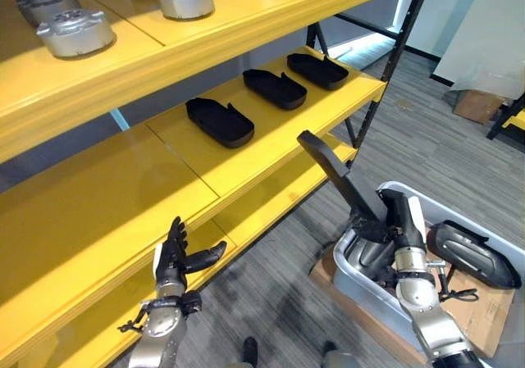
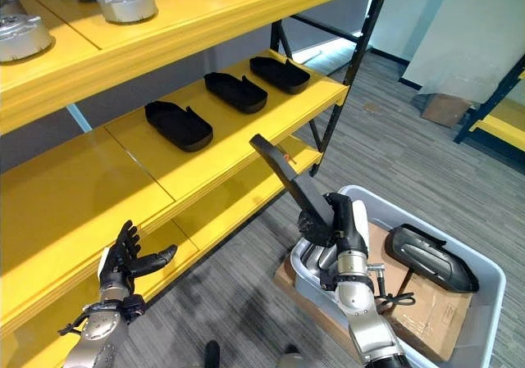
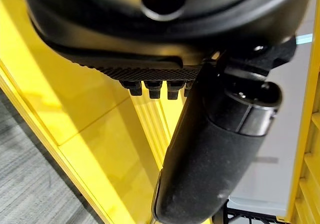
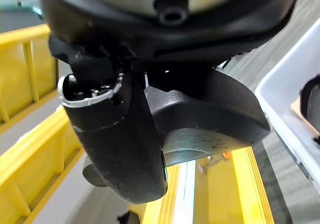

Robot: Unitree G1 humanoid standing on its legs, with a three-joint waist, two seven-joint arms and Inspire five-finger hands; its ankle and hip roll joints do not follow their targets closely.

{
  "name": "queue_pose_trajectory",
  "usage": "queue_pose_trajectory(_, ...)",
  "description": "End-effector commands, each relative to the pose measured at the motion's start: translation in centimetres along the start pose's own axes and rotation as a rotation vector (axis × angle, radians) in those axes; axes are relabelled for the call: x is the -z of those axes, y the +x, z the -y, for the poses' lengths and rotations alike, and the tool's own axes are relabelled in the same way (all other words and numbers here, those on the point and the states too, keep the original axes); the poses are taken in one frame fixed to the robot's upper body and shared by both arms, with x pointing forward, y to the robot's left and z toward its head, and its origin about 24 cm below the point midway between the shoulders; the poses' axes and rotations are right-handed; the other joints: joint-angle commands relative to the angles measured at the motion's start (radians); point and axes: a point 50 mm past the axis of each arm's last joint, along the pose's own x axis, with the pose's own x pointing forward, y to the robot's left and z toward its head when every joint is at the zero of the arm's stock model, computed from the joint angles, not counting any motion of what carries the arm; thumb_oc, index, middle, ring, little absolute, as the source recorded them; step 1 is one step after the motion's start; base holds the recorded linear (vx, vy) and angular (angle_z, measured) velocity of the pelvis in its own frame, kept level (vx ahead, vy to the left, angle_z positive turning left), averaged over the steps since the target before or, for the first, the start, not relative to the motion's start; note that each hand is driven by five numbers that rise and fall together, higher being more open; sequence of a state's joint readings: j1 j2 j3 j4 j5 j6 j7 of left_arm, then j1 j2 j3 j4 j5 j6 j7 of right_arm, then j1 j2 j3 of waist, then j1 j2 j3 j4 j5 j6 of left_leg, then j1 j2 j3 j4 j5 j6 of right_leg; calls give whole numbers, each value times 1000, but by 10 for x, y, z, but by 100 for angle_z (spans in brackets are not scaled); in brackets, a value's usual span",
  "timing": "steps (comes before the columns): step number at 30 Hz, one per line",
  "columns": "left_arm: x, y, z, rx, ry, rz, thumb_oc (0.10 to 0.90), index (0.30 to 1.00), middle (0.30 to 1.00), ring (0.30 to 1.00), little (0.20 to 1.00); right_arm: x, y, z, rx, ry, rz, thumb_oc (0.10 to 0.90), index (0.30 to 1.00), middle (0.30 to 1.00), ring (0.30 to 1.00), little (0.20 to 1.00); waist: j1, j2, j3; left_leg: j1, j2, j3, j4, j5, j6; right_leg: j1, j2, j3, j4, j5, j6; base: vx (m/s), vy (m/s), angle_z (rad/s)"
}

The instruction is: Move parts from the plastic box to the shelf.

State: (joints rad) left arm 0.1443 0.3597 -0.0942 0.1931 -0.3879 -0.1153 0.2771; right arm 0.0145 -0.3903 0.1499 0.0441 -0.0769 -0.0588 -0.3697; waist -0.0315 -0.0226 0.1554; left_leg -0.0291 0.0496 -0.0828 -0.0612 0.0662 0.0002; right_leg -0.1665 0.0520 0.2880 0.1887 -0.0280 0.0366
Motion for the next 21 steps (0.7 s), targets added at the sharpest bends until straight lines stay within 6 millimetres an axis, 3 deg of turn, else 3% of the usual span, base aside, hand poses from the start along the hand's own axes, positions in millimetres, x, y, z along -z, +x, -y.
queue_pose_trajectory(1, -53, 12, 15, 62, -11, 271, 900, 1000, 1000, 1000, 1000, -63, 20, 37, 165, 78, 352, 400, 300, 300, 300, 300, -23, -16, -40, 43, -108, -15, -11, -60, 52, -18, 28, -8, -113, 110, 50, 62, -78, 56)
queue_pose_trajectory(4, -51, 10, 19, 83, -15, 269, 900, 1000, 1000, 1000, 1000, -60, 15, 42, 171, 64, 344, 400, 300, 300, 300, 300, -28, -30, -47, 41, -114, -31, 5, -64, 43, 37, 12, -40, -152, 119, 41, 25, -101, 45)
queue_pose_trajectory(13, -49, 8, 25, 92, -61, 262, 900, 1000, 1000, 1000, 1000, -52, 14, 59, 239, 35, 323, 400, 300, 300, 300, 300, -25, -26, -68, 38, -98, -66, 72, -92, 17, 79, -12, -118, -165, 99, 19, 89, -101, 38)
queue_pose_trajectory(16, -52, 10, 30, 101, -92, 267, 900, 1000, 1000, 1000, 1000, -56, 17, 65, 275, 40, 344, 400, 300, 300, 300, 300, -25, -26, -29, -29, -109, -66, 231, -134, -11, 81, -29, -164, -122, 61, -2, -2, -66, 54)
queue_pose_trajectory(17, -52, 11, 34, 113, -107, 263, 900, 1000, 1000, 1000, 1000, -55, 16, 69, 304, 35, 344, 400, 300, 300, 300, 300, -32, -29, 0, -85, -88, -5, 330, -102, -37, 92, -46, -197, -110, 50, -8, -36, 34, 132)
queue_pose_trajectory(18, -53, 11, 36, 128, -109, 263, 900, 1000, 1000, 1000, 1000, -51, 14, 73, 335, 32, 328, 400, 300, 300, 300, 300, -39, -33, 13, -132, -12, 45, 311, -65, -37, 106, -71, -223, -116, 46, 1, 29, 66, 169)
queue_pose_trajectory(19, -51, 11, 36, 134, -105, 257, 900, 1000, 1000, 1000, 1000, -48, 13, 74, 344, 32, 313, 400, 300, 300, 300, 300, -35, -36, 6, -130, 24, 50, 242, -40, -36, 120, -85, -232, -132, 43, 10, 137, 152, 125)
queue_pose_trajectory(20, -50, 9, 33, 124, -90, 256, 900, 1000, 1000, 1000, 1000, -45, 11, 74, 352, 32, 301, 400, 300, 300, 300, 300, -29, -36, 0, -152, 102, 43, 143, 43, -56, 135, -103, -229, -147, 36, 23, 349, 303, 108)
queue_pose_trajectory(21, -47, 9, 29, 94, -90, 243, 900, 1000, 1000, 1000, 1000, -43, 9, 74, 349, 7, 293, 400, 300, 300, 300, 300, -17, -17, -10, -164, 186, 57, -22, 167, -106, 154, -112, -217, -158, 15, 35, 291, 269, 61)
